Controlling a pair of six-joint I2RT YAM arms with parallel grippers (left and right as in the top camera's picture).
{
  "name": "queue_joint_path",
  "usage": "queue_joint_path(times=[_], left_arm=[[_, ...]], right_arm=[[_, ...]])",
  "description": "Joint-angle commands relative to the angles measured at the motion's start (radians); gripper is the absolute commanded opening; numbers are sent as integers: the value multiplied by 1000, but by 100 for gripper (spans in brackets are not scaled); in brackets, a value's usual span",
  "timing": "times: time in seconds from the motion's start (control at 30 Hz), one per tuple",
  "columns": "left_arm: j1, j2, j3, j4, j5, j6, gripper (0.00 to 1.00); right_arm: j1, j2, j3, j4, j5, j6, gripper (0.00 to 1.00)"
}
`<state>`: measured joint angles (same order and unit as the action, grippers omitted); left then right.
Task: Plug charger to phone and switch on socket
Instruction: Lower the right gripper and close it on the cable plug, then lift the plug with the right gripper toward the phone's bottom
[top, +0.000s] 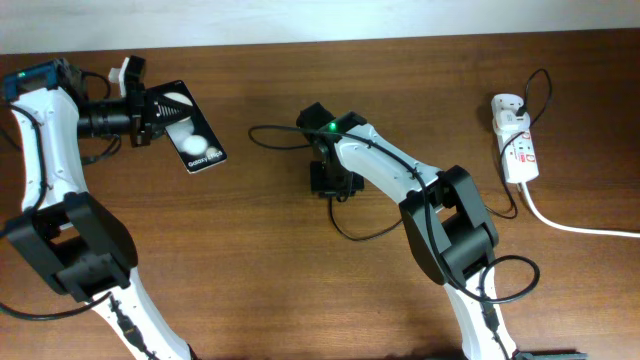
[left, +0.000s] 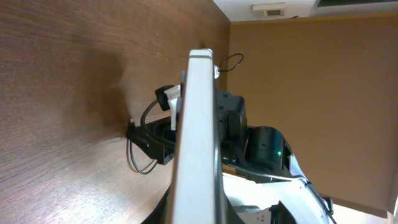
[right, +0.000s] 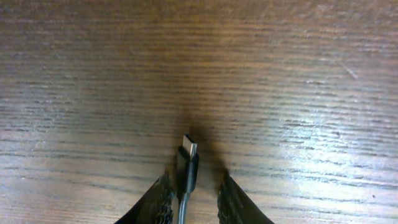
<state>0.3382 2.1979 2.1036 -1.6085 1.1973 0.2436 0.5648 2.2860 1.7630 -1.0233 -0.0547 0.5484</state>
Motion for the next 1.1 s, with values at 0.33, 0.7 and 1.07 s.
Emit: queue_joint_path(times=[0.33,0.7,1.07], left_arm=[[7,-5,-1,-3,11,16,0],[7,-5,-1,-7,4,16,0],[7,-5,-1,-7,-17,16,0]], right_arm=[[9,46,-63,51,-92,-108,4],[-65,-258,-63,44,-371,-295,4],[-146,-596,-295,67,-496,-340,4]])
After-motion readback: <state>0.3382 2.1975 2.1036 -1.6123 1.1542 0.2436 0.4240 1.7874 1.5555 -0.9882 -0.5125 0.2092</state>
